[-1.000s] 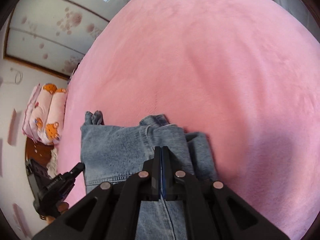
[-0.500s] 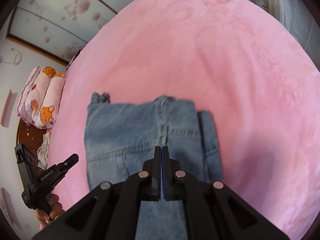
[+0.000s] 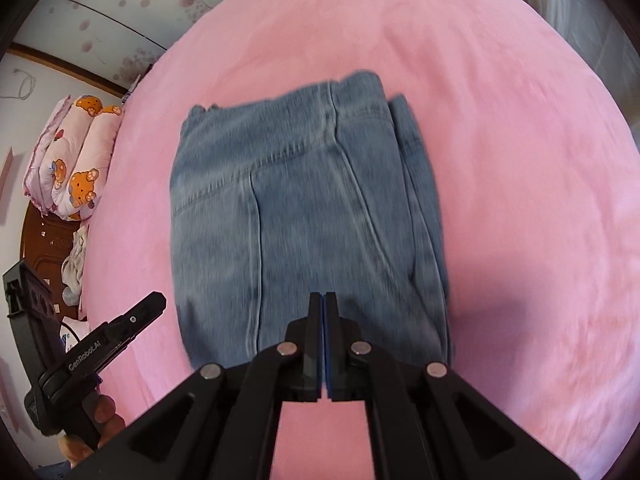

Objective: Fold large clothes
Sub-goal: 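Open both grippers and withdraw them from the folded denim bundle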

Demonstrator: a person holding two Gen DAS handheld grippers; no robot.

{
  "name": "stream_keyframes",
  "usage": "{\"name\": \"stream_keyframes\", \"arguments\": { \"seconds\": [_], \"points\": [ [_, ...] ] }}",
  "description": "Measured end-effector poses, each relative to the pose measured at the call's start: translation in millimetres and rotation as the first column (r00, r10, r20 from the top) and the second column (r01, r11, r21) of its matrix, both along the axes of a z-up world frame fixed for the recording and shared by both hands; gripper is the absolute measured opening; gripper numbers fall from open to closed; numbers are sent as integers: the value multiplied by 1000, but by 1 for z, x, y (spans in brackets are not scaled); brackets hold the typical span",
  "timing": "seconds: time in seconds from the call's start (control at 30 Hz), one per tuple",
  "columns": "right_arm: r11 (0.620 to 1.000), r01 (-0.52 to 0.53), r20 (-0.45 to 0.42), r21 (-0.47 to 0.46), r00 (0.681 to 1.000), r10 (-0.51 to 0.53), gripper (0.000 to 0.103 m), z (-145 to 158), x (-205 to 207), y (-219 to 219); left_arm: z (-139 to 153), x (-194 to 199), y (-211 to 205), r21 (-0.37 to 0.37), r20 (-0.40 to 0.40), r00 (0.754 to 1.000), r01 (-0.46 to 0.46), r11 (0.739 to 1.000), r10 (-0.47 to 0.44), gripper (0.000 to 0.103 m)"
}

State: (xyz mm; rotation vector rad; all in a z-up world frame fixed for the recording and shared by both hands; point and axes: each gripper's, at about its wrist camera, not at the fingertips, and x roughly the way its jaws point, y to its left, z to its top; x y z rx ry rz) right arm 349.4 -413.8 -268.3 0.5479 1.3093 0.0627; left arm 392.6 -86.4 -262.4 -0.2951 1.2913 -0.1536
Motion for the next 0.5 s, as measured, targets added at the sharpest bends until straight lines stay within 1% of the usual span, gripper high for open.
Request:
{"name": "stream_keyframes", "arguments": {
  "seconds": [0.07, 0.13, 0.17, 0.23, 0.27, 0.3, 0.33, 0.37, 0.4, 0.43, 0.47, 0.5],
  "points": [
    [1000, 9, -21, 19, 1000, -8, 1, 1, -13, 2, 2, -12, -4, 18, -25, 1000, 8, 1000, -8, 31],
    [1000, 8, -42, 30, 999, -7, 1, 2, -21, 5, 5, -25, -7, 33, -48, 999, 11, 999, -9, 47],
    [1000, 4, -49, 24, 999, -3, 1, 5, -27, 7, 7, -31, -8, 42, -50, 999, 14, 999, -12, 51],
    [1000, -3, -53, 6, 999, 3, 1, 10, -35, 9, 12, -43, -11, 59, -53, 998, 19, 998, -15, 64],
    [1000, -4, -54, 2, 999, 4, 3, 11, -38, 10, 14, -47, -12, 58, -57, 998, 18, 998, -14, 68],
    [1000, -4, -56, 0, 998, 4, 6, 13, -42, 10, 17, -52, -13, 55, -62, 998, 16, 998, -12, 74],
    [1000, -2, -54, -3, 999, 2, 18, 16, -44, 9, 20, -55, -15, 52, -68, 998, 17, 998, -14, 80],
    [1000, -1, -51, -7, 999, 1, 32, 18, -47, 9, 23, -59, -16, 56, -74, 997, 23, 998, -19, 83],
    [1000, 1, -47, -10, 999, -1, 38, 20, -48, 7, 26, -62, -17, 62, -77, 997, 31, 998, -26, 88],
    [1000, 2, -43, -20, 999, -3, 46, 24, -51, 6, 28, -65, -18, 70, -78, 996, 37, 997, -32, 90],
    [1000, 1, -41, -30, 999, -2, 51, 25, -52, 5, 31, -67, -19, 82, -79, 996, 44, 996, -37, 92],
    [999, -2, -40, -41, 999, 0, 53, 27, -53, 4, 33, -69, -20, 93, -79, 996, 52, 994, -44, 94]
  ]
}}
